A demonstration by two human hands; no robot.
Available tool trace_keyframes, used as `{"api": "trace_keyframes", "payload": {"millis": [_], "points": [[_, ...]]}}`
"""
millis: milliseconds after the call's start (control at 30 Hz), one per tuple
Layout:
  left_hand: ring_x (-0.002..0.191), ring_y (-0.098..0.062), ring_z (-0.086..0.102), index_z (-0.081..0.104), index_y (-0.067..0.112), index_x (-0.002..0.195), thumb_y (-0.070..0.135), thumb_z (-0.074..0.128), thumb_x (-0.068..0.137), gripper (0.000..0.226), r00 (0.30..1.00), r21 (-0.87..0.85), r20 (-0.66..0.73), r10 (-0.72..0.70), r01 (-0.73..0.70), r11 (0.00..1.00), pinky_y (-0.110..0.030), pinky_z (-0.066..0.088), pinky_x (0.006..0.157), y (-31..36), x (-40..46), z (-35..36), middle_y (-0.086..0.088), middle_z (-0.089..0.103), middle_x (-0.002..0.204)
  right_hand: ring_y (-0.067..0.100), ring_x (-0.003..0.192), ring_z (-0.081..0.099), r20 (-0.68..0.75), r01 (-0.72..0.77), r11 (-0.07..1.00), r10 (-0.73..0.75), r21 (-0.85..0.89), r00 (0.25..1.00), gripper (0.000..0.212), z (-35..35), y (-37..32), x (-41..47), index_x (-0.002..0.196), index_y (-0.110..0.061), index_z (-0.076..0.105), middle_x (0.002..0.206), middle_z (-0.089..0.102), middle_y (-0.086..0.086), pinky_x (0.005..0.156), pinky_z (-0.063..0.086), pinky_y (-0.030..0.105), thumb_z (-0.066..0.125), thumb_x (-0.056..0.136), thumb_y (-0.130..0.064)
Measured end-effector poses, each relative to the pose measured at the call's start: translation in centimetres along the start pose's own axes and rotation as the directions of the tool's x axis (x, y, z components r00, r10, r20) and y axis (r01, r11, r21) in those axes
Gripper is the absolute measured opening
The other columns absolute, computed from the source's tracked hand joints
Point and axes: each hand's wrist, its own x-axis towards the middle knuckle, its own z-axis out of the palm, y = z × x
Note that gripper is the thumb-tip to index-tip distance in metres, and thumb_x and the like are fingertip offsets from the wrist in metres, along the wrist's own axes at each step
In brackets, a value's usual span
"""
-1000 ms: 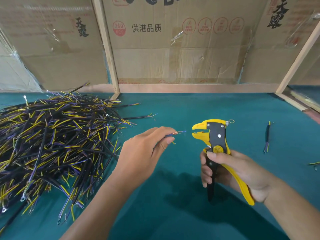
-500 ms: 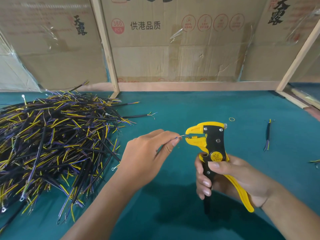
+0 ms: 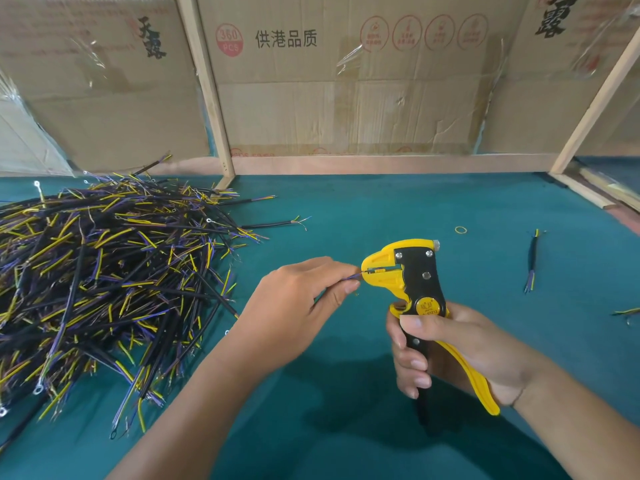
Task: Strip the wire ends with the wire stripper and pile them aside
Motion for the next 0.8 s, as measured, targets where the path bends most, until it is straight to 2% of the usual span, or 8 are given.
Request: {"api": "trace_keyframes", "payload": {"millis": [200,333,433,600,800], "points": [[0.071,-0.011,0.049,0.061,0.031,0.106,0.041,0.04,0.104,0.023,1.0,0.032,0.009,0.006,-0.006,0.999,-0.032,0.043,0.062,0.1,0.0,-0.2,0.015,0.05,0.079,0.022,0.049,0.038,-0.063,-0.029,0.999,0.027,-0.029,0.998,0.046,0.3,-0.1,-0.1,0.078,-0.006,0.057,0.06,0.037,0.008,0.056,0.045,0.037,0.084,0.077,-0.043],[0.069,-0.004,0.046,0.061,0.033,0.106,0.034,0.044,0.104,0.017,1.0,0.067,0.02,0.007,-0.009,0.998,-0.024,0.037,0.06,0.3,-0.1,-0.4,0.023,0.047,0.076,0.019,0.045,0.033,-0.084,-0.04,0.999,0.037,-0.037,0.996,0.047,0.5,-0.3,-0.3,0.074,-0.009,0.054,0.057,0.033,0.006,0.052,0.039,0.032,0.084,0.076,-0.045],[0.068,-0.001,0.045,0.056,0.036,0.103,0.033,0.044,0.104,0.012,0.999,0.092,0.032,0.013,-0.016,0.996,-0.024,0.034,0.059,0.5,0.0,-0.6,0.023,0.046,0.074,0.018,0.042,0.031,-0.113,-0.054,0.997,0.047,-0.056,0.992,0.048,0.5,-0.4,-0.4,0.072,-0.011,0.052,0.056,0.031,0.004,0.049,0.038,0.03,0.083,0.076,-0.047],[0.067,-0.009,0.044,0.066,0.026,0.105,0.031,0.046,0.103,0.021,0.999,0.103,0.03,0.014,-0.017,0.995,-0.031,0.04,0.058,0.5,0.0,-0.6,0.017,0.045,0.072,0.017,0.04,0.027,-0.147,-0.058,0.996,0.046,-0.074,0.988,0.053,0.9,-0.4,-0.3,0.068,-0.013,0.049,0.055,0.028,0.003,0.047,0.035,0.028,0.085,0.072,-0.052],[0.066,-0.013,0.044,0.066,0.023,0.098,0.032,0.045,0.101,0.023,1.0,0.128,0.03,0.0,-0.004,0.992,-0.031,0.039,0.057,0.4,-0.1,-0.9,0.012,0.046,0.072,0.015,0.037,0.023,-0.236,-0.052,0.997,0.037,-0.057,0.971,0.059,1.7,-0.1,0.0,0.063,-0.016,0.044,0.051,0.027,0.001,0.044,0.03,0.024,0.087,0.067,-0.057]]}}
